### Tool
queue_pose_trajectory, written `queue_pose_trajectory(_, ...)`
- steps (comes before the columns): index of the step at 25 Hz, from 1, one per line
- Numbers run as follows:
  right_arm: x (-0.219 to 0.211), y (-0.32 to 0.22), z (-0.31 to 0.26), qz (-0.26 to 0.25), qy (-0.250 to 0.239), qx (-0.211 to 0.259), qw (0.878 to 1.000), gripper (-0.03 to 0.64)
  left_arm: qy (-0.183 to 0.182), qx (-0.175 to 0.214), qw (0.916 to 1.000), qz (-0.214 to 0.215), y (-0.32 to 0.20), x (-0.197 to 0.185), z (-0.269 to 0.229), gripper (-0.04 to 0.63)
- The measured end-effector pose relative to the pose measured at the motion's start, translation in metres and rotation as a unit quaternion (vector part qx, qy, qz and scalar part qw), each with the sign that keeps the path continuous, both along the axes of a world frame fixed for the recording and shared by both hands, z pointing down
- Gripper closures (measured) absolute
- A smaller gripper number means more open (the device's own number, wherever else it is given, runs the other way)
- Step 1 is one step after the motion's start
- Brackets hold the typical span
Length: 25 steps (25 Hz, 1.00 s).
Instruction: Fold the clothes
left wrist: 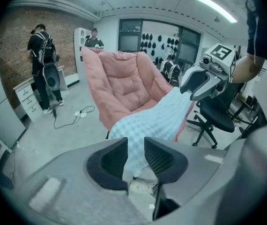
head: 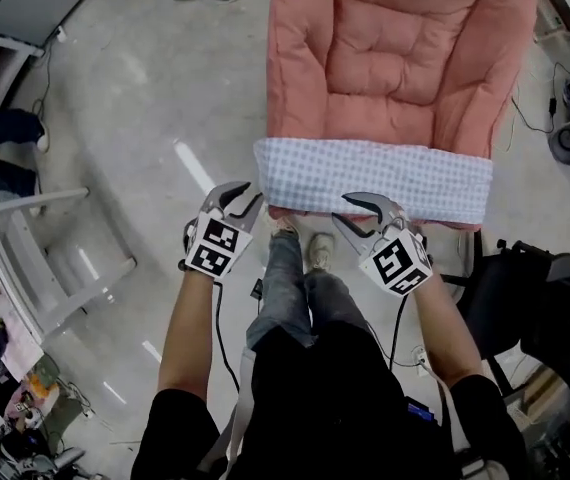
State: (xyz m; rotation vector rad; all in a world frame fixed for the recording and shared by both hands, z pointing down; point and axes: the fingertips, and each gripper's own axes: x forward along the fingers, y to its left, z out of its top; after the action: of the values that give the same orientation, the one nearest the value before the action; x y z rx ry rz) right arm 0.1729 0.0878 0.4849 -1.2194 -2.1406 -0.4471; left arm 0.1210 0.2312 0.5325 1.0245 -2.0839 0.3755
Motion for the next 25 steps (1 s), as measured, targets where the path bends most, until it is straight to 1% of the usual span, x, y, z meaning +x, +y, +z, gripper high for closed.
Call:
queue_pose_trajectory(1,-0.001,-0.009,-0.016,0.011,-0.010,-0.002,1.000,0.480,-0.009,0.007,0.9999,0.011,-0.015,-0.003,-0.019,0.480)
queue_pose_trajectory(3,0.001,-0.027,-0.050,0.034,-0.026,-0.007,0.999,0.480,-0.020,0.032,0.9991,0.017,-0.043,-0.005,-0.061,0.480)
queue_pose_trajectory(6,0.008,-0.059,-0.100,0.066,-0.043,-0.023,0.997,0.480,-0.014,0.088,0.9959,0.014,-0.082,0.003,-0.124,0.480)
queue_pose_trajectory(7,0.009,-0.072,-0.113,0.082,-0.045,-0.028,0.995,0.482,-0.015,0.101,0.9946,0.018,-0.093,0.005,-0.143,0.480)
queue_pose_trajectory(10,0.006,-0.108,-0.139,0.140,-0.050,-0.043,0.988,0.483,-0.030,0.120,0.9915,0.039,-0.117,-0.002,-0.190,0.480)
queue_pose_trajectory(13,0.003,-0.128,-0.163,0.184,-0.061,-0.064,0.979,0.485,-0.043,0.147,0.9864,0.059,-0.134,-0.009,-0.230,0.482)
queue_pose_trajectory(16,-0.004,-0.135,-0.187,0.213,-0.082,-0.086,0.970,0.485,-0.056,0.167,0.9806,0.085,-0.150,-0.019,-0.257,0.486)
queue_pose_trajectory(19,-0.017,-0.131,-0.193,0.237,-0.088,-0.092,0.963,0.488,-0.068,0.177,0.9745,0.120,-0.161,-0.040,-0.273,0.486)
queue_pose_trajectory(22,-0.038,-0.121,-0.193,0.264,-0.086,-0.086,0.957,0.489,-0.065,0.195,0.9659,0.158,-0.168,-0.064,-0.279,0.488)
queue_pose_trajectory(25,-0.063,-0.113,-0.186,0.312,-0.081,-0.079,0.943,0.489,-0.054,0.204,0.9546,0.210,-0.171,-0.089,-0.276,0.488)
